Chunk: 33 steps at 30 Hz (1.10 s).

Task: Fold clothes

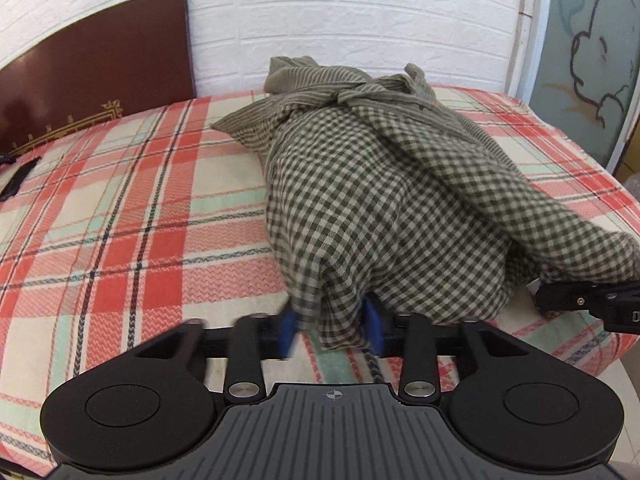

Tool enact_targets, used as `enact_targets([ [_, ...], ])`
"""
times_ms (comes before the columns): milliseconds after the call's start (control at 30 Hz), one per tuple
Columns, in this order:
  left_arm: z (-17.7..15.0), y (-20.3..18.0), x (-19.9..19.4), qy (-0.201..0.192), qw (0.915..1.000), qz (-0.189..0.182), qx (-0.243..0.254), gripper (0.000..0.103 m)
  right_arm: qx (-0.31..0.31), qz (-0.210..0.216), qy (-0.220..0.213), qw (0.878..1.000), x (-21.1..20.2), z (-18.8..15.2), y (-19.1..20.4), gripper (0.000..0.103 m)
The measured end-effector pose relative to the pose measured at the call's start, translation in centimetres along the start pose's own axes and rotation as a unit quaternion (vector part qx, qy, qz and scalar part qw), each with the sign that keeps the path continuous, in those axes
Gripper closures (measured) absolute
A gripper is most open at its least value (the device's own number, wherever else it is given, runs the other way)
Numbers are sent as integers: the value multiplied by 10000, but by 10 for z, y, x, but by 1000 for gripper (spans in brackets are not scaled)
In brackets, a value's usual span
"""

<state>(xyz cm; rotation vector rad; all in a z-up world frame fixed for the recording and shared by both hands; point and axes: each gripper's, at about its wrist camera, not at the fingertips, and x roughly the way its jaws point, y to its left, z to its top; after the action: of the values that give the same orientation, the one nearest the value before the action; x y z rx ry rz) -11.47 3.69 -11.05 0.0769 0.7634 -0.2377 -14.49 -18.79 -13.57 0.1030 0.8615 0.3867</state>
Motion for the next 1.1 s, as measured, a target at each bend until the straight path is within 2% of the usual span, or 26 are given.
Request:
enact_targets([
  [33, -1, 3, -1, 2, 10000, 0, -29, 38, 86, 81, 11, 9999, -1, 1, -1, 64],
  [100, -2, 9, -7, 6, 10000, -32, -59, 38, 251, 232, 9, 9994, -6, 6, -5, 42],
  [200, -2, 18, -24, -97, 9999, 99, 36, 34, 290, 372, -38, 9989, -19, 12, -9, 32],
  [300, 5, 24, -45, -360, 9986, 342, 208, 24, 238, 266, -191, 9992, -40, 19, -14, 21],
  [367, 16, 27, -56, -623, 9967, 436, 281, 18, 302, 187, -383, 9986, -55, 23, -23, 19],
  [433, 27, 30, -68, -885, 9940, 530, 354, 15, 480, 28, -663, 9966, -68, 27, -33, 13],
  [500, 42, 32, -67, -1076, 9920, 479, 461, 15, 496, -362, -1031, 9928, -74, 31, -37, 2],
  [600, 68, 31, -51, -1174, 9905, 386, 597, 15, 399, -1220, -1330, 9828, -66, 40, -26, 1],
  [667, 83, 30, -37, -1150, 9913, 340, 549, 15, 217, -1419, -1462, 9788, -56, 44, -18, 1],
  [767, 101, 27, -21, -1169, 9920, 108, 464, 15, 17, -1083, -1452, 9835, -43, 54, -12, 1],
  [867, 119, 23, -5, -1206, 9908, 1, 606, 15, -116, -727, -1363, 9879, -29, 65, -10, 1],
  [1000, 133, 24, 19, -1144, 9867, 25, 1156, 15, 118, -170, -1054, 9942, -17, 73, -15, 1],
  [1100, 136, 28, 32, -1013, 9809, -78, 1659, 15, 389, 40, -899, 9952, -14, 73, -22, 1],
])
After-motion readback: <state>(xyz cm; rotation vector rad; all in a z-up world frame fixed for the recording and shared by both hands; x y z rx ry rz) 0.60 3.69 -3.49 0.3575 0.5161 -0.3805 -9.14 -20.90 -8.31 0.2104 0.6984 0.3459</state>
